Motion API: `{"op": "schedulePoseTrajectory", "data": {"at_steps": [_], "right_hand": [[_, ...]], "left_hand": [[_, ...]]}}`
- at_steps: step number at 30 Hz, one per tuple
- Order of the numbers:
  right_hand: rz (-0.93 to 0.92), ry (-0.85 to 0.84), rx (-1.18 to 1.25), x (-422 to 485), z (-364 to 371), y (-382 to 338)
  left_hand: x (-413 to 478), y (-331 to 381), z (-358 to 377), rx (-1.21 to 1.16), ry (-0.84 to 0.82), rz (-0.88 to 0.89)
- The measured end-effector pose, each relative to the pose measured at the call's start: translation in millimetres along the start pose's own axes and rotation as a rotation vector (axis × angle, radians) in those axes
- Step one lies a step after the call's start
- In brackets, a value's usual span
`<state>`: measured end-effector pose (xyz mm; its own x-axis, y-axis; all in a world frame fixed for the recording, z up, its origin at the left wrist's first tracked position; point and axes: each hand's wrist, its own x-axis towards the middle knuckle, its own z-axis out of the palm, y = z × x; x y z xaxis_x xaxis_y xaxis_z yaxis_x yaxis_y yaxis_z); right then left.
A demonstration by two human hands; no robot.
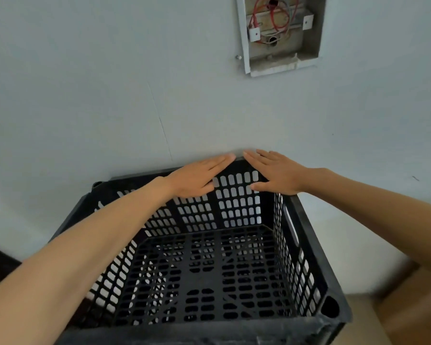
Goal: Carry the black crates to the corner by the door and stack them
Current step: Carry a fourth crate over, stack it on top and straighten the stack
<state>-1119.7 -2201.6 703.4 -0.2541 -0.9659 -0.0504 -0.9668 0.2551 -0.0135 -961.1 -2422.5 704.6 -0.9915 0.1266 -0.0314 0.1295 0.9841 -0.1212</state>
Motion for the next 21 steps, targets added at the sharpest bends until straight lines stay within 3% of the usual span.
{"op": "schedulePoseTrajectory", "data": {"at_steps": [3,6,8,11,14,18,21], "right_hand": [[-0.007,0.031,0.009,-1,-7,-3],[-0.140,0.355,0.016,6,-25,-16],[-0.224,0.441,0.084,23,-44,-35],[-0.358,0.365,0.127,61,-61,-80],[-0.504,0.214,0.059,97,-59,-138],[-0.650,0.110,-0.063,135,-41,-215],[-0.694,0.076,0.008,152,-31,-274]], "left_hand": [[-29,1,-6,-0.042,0.043,-0.072],[-80,-6,-8,-0.040,0.119,-0.165],[-119,-17,-9,0.006,0.169,-0.256],[-176,-30,-5,0.026,0.234,-0.541],[-229,-31,-1,-0.067,0.170,-0.845],[-288,-15,4,-0.191,0.056,-1.051],[-307,0,7,-0.374,0.074,-1.265]]}}
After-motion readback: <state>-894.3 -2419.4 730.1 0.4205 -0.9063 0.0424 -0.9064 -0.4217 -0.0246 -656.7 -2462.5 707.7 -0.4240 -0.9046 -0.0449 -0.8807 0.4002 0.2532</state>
